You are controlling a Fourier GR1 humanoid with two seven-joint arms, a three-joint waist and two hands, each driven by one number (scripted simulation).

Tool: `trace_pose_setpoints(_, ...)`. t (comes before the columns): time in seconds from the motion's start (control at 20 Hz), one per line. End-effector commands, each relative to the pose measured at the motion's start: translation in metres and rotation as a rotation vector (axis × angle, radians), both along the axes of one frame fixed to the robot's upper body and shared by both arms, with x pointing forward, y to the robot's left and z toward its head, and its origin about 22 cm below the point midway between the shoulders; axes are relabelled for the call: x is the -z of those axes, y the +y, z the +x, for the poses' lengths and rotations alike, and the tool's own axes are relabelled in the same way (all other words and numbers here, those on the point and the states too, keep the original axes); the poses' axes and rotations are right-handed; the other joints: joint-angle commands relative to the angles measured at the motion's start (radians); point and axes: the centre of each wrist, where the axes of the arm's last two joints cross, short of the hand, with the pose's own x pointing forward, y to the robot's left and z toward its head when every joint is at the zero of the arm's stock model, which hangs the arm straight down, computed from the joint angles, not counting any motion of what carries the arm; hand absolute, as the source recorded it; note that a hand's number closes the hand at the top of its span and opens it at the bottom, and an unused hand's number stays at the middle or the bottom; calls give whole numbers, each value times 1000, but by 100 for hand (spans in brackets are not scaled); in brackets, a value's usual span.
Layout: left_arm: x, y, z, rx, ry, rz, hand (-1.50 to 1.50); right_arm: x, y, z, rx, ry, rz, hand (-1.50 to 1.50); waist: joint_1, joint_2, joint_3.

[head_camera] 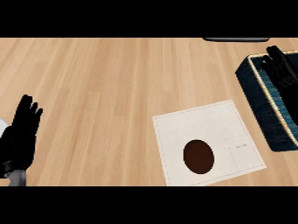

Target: Pick the cupcake from the placemat and place it in the basket

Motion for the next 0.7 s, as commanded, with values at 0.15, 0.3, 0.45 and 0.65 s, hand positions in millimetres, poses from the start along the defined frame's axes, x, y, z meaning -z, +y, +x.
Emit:
trace_pose_setpoints(0.15, -12, 12, 20, 128, 36, 203, 0, 57, 17, -13, -146, -137, 405, 150, -41, 23, 11)
trace_pose_setpoints(0.3, -5, 8, 17, 215, 112, 233, 0, 3, 47, -7, -391, -555, 393, 150, -58, 4, 15)
trace_pose_setpoints(0.45, -1, -12, 23, 259, 113, 264, 0, 47, 94, -33, -392, -632, 603, -150, -60, 10, 9)
trace_pose_setpoints(0.65, -10, -7, 34, 267, 139, 272, 0, 73, 120, -81, -128, -658, 418, -150, -60, 2, 3)
